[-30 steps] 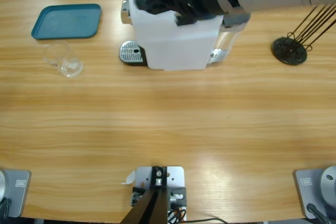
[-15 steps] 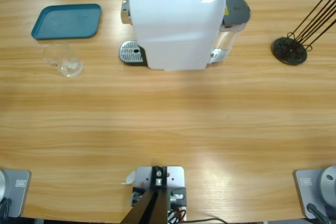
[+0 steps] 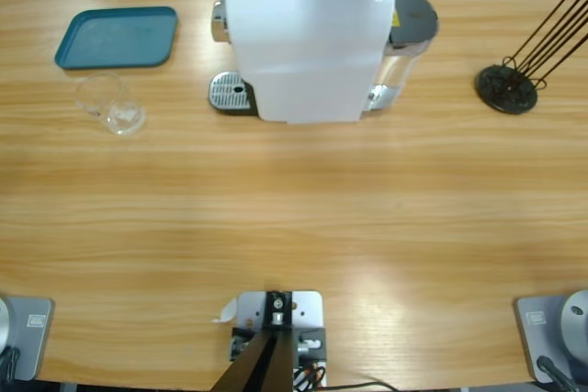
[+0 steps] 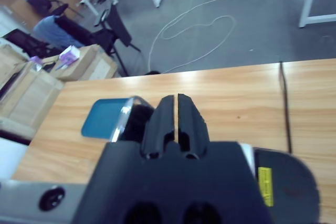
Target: Pour coffee
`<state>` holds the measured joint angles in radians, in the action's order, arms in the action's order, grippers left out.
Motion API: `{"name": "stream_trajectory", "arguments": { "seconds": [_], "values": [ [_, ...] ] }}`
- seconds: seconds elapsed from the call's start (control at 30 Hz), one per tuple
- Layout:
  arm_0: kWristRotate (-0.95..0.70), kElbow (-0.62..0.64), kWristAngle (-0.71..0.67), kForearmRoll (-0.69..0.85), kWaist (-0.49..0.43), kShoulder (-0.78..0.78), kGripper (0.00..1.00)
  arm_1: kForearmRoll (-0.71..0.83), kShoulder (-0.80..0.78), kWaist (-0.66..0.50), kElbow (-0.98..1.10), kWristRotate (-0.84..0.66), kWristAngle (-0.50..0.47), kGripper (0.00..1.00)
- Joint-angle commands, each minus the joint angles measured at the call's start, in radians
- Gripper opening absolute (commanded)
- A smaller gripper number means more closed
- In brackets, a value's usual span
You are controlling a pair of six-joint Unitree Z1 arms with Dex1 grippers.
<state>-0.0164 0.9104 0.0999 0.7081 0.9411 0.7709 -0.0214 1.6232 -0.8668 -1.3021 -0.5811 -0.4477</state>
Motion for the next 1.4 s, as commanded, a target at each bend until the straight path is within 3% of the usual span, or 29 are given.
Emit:
{"name": "stream_trajectory", "arguments": {
  "seconds": [0.03, 0.17, 0.5, 0.83, 1.07, 1.1, 1.13, 1.17, 1.27, 1.4],
  "values": [
    [0.013, -0.04, 0.006, -0.003, -0.01, -0.029, 0.977, -0.008, 0.141, -0.089, -0.094, -0.026, 0.056, 0.0],
    [0.0, -0.032, -0.035, -0.003, -0.01, -0.028, 0.977, -0.121, 0.272, -0.133, -0.198, 0.002, 0.116, 0.0],
    [0.003, -0.044, -0.032, 0.004, -0.01, -0.051, 0.987, -0.172, 0.445, -0.137, -0.195, 0.016, 0.198, 0.0],
    [0.007, -0.047, -0.021, 0.002, -0.009, -0.045, 0.998, -0.324, 0.49, -0.143, -0.178, -0.061, 0.192, 0.0],
    [0.009, -0.041, -0.006, -0.001, -0.01, -0.065, 1.0, -0.32, 0.463, -0.143, -0.178, -0.036, 0.141, 0.0],
    [0.012, -0.042, 0.005, -0.001, -0.01, -0.068, 1.0, -0.3, 0.426, -0.143, -0.176, 0.002, 0.12, 0.265],
    [0.019, -0.048, 0.02, -0.002, -0.01, -0.068, 1.0, -0.277, 0.38, -0.143, -0.174, 0.056, 0.097, 0.865],
    [0.027, -0.055, 0.031, -0.002, -0.01, -0.065, 1.0, -0.273, 0.329, -0.143, -0.181, 0.115, 0.076, 0.997],
    [0.032, -0.083, 0.116, -0.002, -0.01, -0.024, 1.0, -0.272, 0.16, -0.11, -0.204, 0.226, 0.072, 1.0],
    [0.111, -0.137, 0.268, -0.027, -0.009, 0.041, 1.0, -0.318, -0.037, -0.046, -0.193, 0.319, 0.149, 1.0]
  ]
}}
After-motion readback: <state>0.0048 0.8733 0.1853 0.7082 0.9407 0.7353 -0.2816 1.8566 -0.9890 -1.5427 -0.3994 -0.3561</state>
